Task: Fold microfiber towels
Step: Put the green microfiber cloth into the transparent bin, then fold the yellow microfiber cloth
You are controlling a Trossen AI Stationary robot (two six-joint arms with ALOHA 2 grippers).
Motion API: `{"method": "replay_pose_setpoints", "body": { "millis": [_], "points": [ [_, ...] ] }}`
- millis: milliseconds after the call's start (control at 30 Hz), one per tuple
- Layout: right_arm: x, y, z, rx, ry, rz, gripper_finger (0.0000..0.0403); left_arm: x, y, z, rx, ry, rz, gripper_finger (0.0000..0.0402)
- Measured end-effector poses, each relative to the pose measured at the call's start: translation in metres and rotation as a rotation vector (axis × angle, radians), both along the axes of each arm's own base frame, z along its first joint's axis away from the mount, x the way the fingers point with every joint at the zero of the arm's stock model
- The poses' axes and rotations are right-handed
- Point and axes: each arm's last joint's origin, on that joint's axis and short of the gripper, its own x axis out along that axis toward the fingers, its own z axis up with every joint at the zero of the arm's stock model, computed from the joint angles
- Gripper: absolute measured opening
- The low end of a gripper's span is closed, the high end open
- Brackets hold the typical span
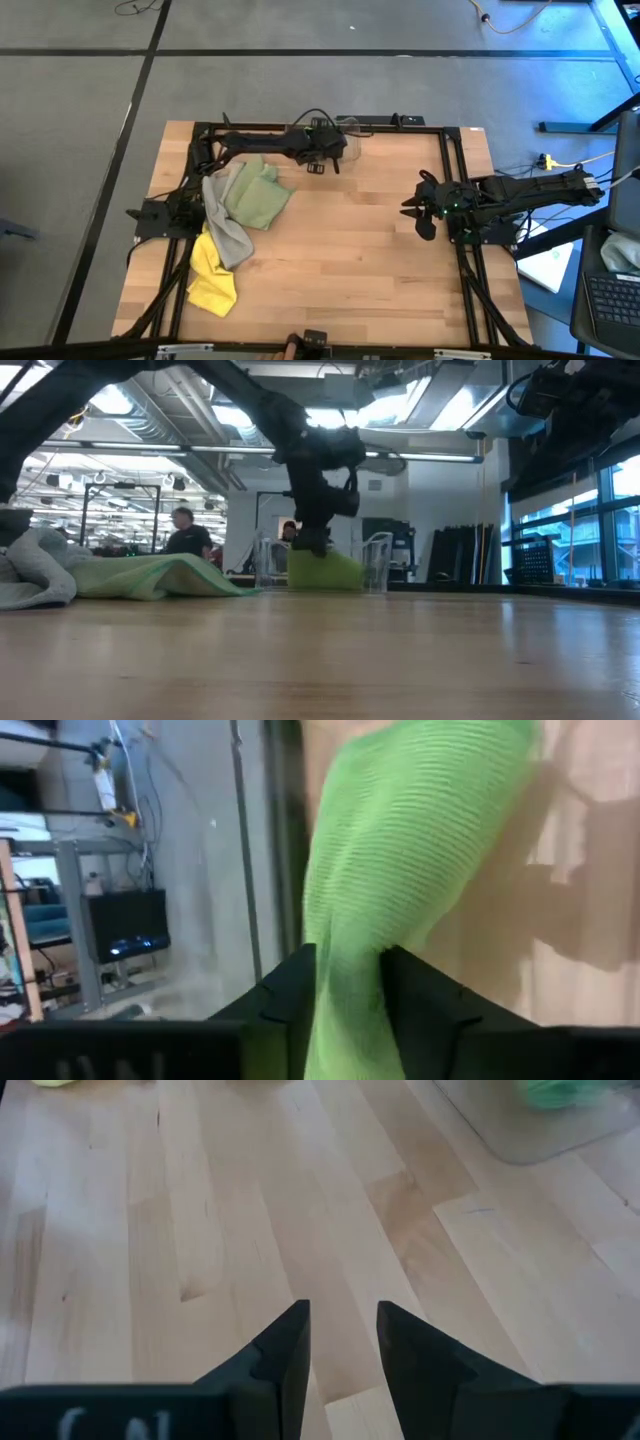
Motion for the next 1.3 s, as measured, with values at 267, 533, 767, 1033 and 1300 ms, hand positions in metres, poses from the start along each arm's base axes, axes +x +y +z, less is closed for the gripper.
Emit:
{"method": "replay_pose_setpoints", "body": {
  "millis": [267,533,767,1033,1300],
  "points": [
    [0.0,0.0,0.0,-0.001,0.003,0.0,0.0122,-0.006,-0.002,0.025,-0.044,-0.059,-0.036,0.0137],
    [0.001,0.0,-0.001,-0.006,0.006,0.004,0.0122,-0.008,0.003,0.025,-0.035,-0.036,-0.04,0.0136],
    [0.001,0.0,-0.001,-0.022,0.007,0.011,0.0122,-0.014,0.031,0.026,-0.185,-0.184,-0.108,0.0136],
    [0.001,-0.001,0.0,-0.054,0.006,-0.002,0.0122,-0.033,0.053,0.031,-0.318,-0.136,-0.133,0.0136],
    [0.003,-0.002,-0.009,-0.089,-0.012,-0.024,0.0122,-0.046,0.071,0.027,-0.519,-0.193,-0.121,0.0136]
  ]
}}
